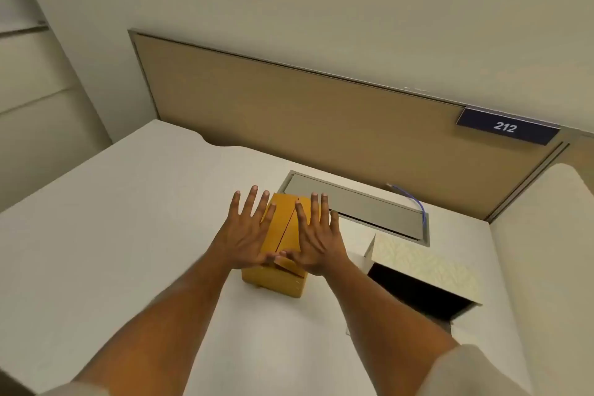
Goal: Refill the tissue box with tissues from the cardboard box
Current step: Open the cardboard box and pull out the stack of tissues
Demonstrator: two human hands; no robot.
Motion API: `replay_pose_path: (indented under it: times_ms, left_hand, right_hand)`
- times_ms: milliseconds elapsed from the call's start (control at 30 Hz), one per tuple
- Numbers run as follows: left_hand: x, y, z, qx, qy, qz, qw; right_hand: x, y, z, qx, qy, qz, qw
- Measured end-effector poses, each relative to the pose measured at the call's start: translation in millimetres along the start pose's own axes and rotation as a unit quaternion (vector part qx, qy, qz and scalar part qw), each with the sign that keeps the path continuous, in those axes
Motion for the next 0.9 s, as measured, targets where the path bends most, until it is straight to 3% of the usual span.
replay_pose_path:
  times_ms: [433, 700, 900]
  left_hand:
    - [6.3, 28.4, 7.0, -0.051, 0.131, 0.033, 0.989]
    - [-8.5, 15.3, -3.6, -0.006, 0.203, 0.003, 0.979]
    - [-49.0, 14.2, -21.2, 0.053, 0.192, -0.004, 0.980]
  right_hand:
    - [-16.0, 38.0, 5.4, -0.056, -0.147, -0.013, 0.987]
    - [-26.0, 18.8, -11.3, 0.009, -0.247, -0.015, 0.969]
    - [8.8, 16.2, -36.1, 0.043, -0.197, 0.009, 0.979]
Point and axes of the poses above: each hand's wrist, its own z-axis towards the middle knuckle, its own y-axis out of the palm, x = y × z, the point moved 6 cm from there along z, towards the middle knuckle, and after that the axes turned 9 degrees about -x, right-handed, at the moved point
